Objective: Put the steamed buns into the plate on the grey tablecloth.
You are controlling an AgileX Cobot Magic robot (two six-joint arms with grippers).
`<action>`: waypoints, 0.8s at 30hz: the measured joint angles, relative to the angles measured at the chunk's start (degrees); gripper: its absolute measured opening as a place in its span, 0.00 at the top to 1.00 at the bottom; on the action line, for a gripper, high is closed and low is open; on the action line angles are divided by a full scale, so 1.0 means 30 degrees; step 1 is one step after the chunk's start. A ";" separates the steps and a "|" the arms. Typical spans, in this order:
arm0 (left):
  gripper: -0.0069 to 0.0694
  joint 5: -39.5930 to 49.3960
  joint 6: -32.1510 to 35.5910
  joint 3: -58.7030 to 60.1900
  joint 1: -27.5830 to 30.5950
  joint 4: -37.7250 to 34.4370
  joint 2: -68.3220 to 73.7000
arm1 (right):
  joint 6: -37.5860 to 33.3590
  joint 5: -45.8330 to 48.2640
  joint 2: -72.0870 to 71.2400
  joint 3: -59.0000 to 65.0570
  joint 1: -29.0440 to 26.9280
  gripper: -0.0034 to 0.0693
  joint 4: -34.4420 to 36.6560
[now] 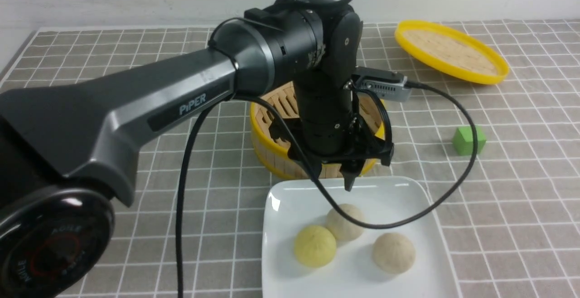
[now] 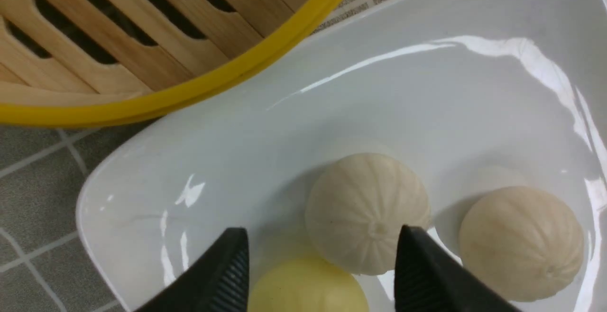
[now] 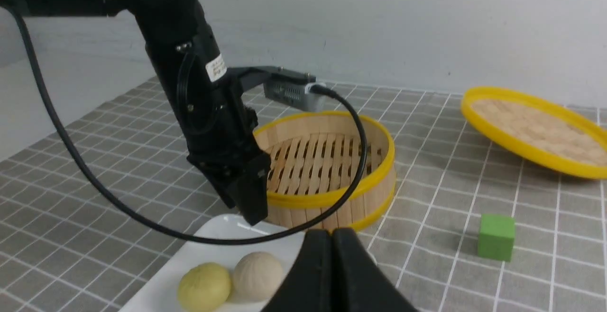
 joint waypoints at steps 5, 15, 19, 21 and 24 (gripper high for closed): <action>0.65 0.0136 0.0345 0.0000 0.0000 0.0328 0.0000 | 0.0000 -0.0378 0.0000 0.0019 0.0000 0.97 -0.0019; 0.91 0.0295 0.0998 0.0000 0.0000 0.0876 0.0000 | 0.0000 -0.0378 0.0000 0.0019 0.0000 0.97 -0.0040; 0.91 0.0295 0.0998 0.0000 0.0000 0.1199 0.0000 | 0.0000 -0.0400 0.0000 0.0019 0.0000 0.96 -0.0040; 0.91 0.0295 0.0998 0.0000 0.0000 0.1314 0.0000 | 0.0000 -0.0400 0.0000 0.0036 0.0000 0.96 -0.0040; 0.91 0.0295 0.0998 0.0000 0.0000 0.1574 0.0000 | 0.0000 -0.0492 0.0000 0.0351 0.0000 0.96 -0.0040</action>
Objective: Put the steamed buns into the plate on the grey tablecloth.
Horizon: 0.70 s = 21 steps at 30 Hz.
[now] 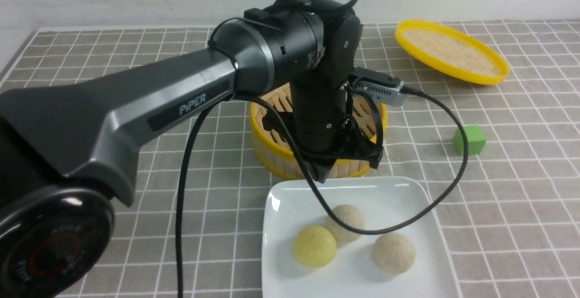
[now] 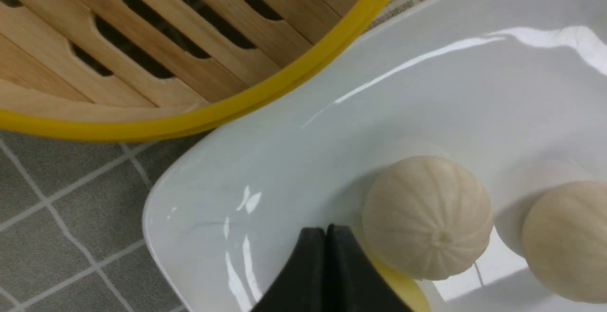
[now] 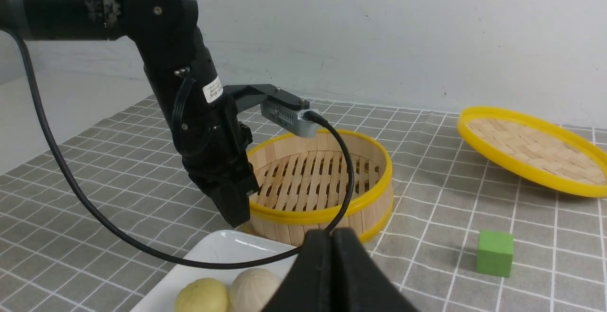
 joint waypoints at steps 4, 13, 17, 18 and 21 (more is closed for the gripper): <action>0.91 0.0000 0.0000 0.0000 0.0000 0.0178 0.0000 | 0.0000 -0.0225 -0.0397 0.1288 -0.0120 0.96 -0.0292; 0.91 -0.0056 0.0000 0.0000 0.0000 0.0519 -0.0007 | 0.0000 -0.0609 -0.1296 0.6259 -0.4022 0.95 -0.0518; 0.91 -0.0128 0.0000 0.0000 -0.0007 0.1038 -0.0770 | 0.0000 -0.1091 -0.1296 0.7930 -0.5295 0.95 -0.0595; 0.91 -0.0128 0.0000 0.0000 -0.0007 0.1210 -0.1169 | 0.0000 -0.1343 -0.1296 0.8254 -0.5495 0.95 -0.0596; 0.90 -0.0064 0.0000 0.0000 -0.0007 0.1581 -0.2427 | 0.0000 -0.1880 -0.1296 0.8960 -0.5881 0.94 -0.0689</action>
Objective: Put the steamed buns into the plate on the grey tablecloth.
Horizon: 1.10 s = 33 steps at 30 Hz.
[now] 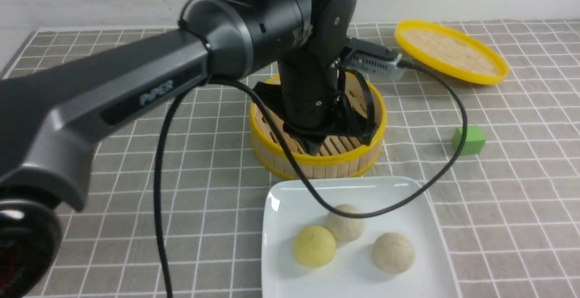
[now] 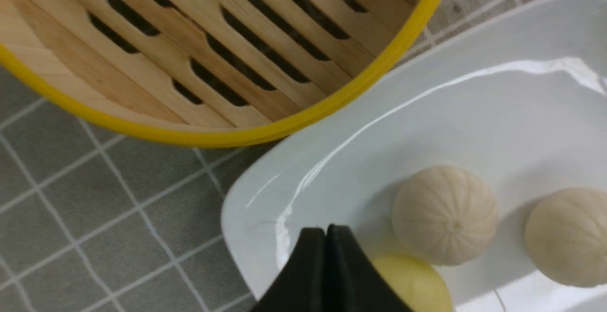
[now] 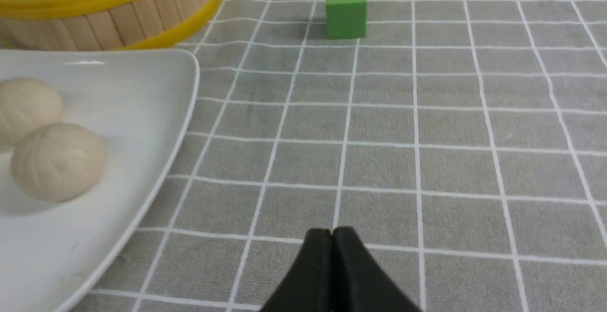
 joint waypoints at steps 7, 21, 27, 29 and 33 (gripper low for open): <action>0.90 0.1072 0.0000 0.0000 0.0000 0.1809 -0.4558 | 0.0000 -0.1100 0.0000 0.0221 -0.0309 0.93 -0.0302; 0.89 0.1072 -0.0017 -0.0017 0.0000 0.3750 -1.1985 | 0.0000 -0.1100 0.0000 0.0221 -0.2578 0.91 -0.0692; 0.88 0.1072 -0.0017 0.0654 0.0000 0.3750 -1.3640 | 0.0000 -0.1100 0.0000 0.0221 -0.2582 0.91 -0.0692; 0.88 0.1072 -0.0350 0.2383 0.0000 0.3603 -1.4929 | 0.0000 -0.1100 0.0000 0.0221 -0.2596 0.91 -0.0692; 0.88 0.1072 -0.1395 0.6391 0.0000 0.3370 -1.7500 | 0.0000 -0.1118 0.0000 0.0221 -0.2596 0.90 -0.0692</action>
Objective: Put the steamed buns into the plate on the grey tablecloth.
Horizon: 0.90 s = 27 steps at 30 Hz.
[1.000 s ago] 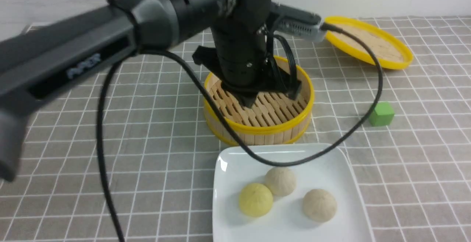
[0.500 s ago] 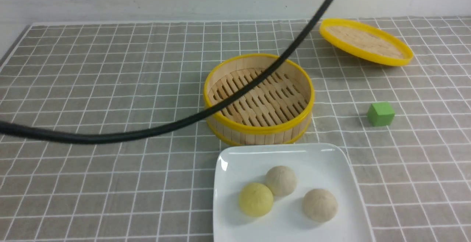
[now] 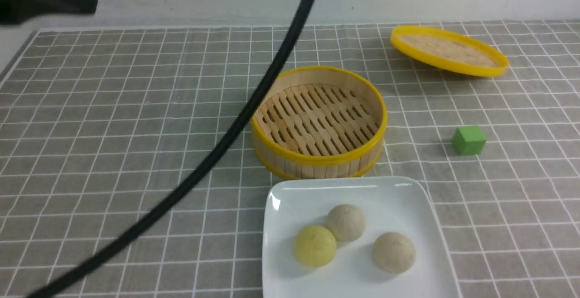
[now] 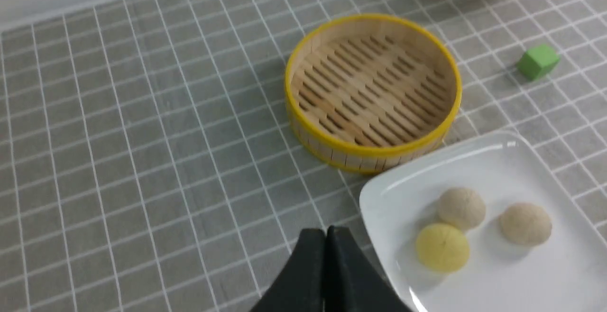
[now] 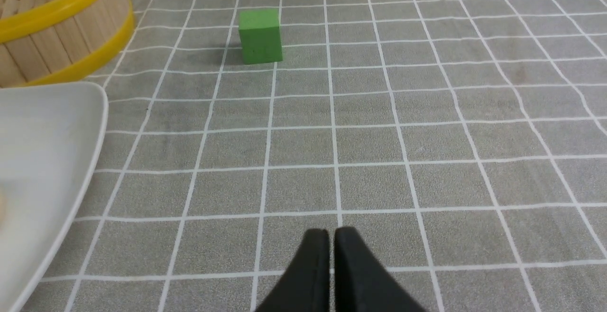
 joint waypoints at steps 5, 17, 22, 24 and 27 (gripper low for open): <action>0.88 -0.0064 -0.1963 0.4907 0.0000 -0.0166 -0.3745 | 0.0000 0.0000 0.0000 0.0000 0.0000 0.89 0.0000; 0.88 -1.3887 -0.9867 1.6362 0.0000 0.0760 -1.1546 | 0.0000 0.0000 0.0000 0.0000 0.0000 0.87 -0.0017; 0.87 -1.4943 -1.0495 1.7754 0.0000 0.1915 -1.1826 | 0.0000 0.0000 0.0000 0.0000 0.0000 0.86 -0.0017; 0.87 -1.4723 -1.0547 1.8174 0.0000 0.2176 -1.1826 | 0.0000 0.0000 0.0000 0.0000 0.0000 0.85 -0.0025; 0.86 -1.4349 -1.0585 1.8452 0.0000 0.2245 -1.1826 | 0.0000 0.0000 0.0000 0.0000 0.0000 0.85 -0.0041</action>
